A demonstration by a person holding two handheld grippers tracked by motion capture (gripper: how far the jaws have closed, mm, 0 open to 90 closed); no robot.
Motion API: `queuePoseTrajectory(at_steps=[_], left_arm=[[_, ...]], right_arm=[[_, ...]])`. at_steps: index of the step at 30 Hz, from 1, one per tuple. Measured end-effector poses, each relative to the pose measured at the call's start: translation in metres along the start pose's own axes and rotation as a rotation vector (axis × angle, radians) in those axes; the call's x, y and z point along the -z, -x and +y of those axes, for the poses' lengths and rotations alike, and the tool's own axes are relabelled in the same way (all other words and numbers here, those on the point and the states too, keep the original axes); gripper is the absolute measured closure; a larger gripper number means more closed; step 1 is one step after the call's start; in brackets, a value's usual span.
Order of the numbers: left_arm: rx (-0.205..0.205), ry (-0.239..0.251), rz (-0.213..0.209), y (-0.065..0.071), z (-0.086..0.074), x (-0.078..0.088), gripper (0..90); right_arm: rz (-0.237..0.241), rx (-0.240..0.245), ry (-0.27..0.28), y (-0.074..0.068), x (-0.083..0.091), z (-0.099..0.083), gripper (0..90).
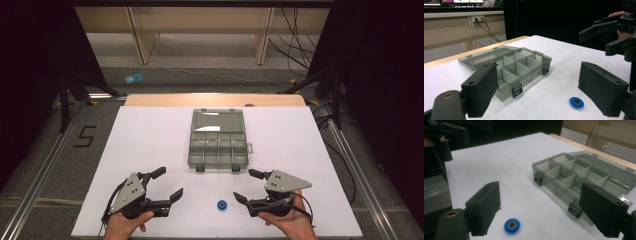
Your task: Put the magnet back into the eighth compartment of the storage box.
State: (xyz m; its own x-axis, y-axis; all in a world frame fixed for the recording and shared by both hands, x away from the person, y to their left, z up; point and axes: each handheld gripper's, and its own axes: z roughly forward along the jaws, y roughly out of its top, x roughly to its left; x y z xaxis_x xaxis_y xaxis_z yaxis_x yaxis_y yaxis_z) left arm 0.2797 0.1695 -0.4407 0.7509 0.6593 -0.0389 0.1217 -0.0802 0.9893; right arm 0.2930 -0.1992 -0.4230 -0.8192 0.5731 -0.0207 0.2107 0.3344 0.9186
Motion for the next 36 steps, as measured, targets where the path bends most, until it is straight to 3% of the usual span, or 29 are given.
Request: queuePoseTrajectory(at_steps=[9, 10, 15, 17, 18, 26, 36], left_arm=[[-0.002, -0.002, 0.0, 0.0, 0.0, 0.0, 15.9], [0.0, -0.001, 0.0, 0.0, 0.0, 0.0, 15.9], [-0.002, -0.004, -0.001, 0.0, 0.0, 0.0, 15.9], [0.001, -0.002, -0.001, 0.0, 0.0, 0.0, 15.9], [-0.001, -0.003, -0.001, 0.0, 0.0, 0.0, 15.9], [0.001, -0.001, 0.0, 0.0, 0.0, 0.0, 15.9], [0.0, -0.003, -0.001, 0.0, 0.0, 0.0, 15.9]], right_arm=[[0.044, 0.081, -0.105, -0.011, -0.011, 0.005, 20.7], [0.062, 0.101, -0.14, -0.014, -0.013, 0.006, 21.4], [0.062, 0.138, -0.189, -0.017, -0.019, 0.007, 23.9], [0.056, 0.173, -0.239, -0.02, -0.022, 0.007, 24.1], [0.069, 0.177, -0.278, -0.021, -0.026, 0.007, 24.4], [0.09, 0.223, -0.389, -0.025, -0.039, 0.007, 25.7], [0.129, 0.231, -0.474, -0.025, -0.052, 0.007, 28.6]])
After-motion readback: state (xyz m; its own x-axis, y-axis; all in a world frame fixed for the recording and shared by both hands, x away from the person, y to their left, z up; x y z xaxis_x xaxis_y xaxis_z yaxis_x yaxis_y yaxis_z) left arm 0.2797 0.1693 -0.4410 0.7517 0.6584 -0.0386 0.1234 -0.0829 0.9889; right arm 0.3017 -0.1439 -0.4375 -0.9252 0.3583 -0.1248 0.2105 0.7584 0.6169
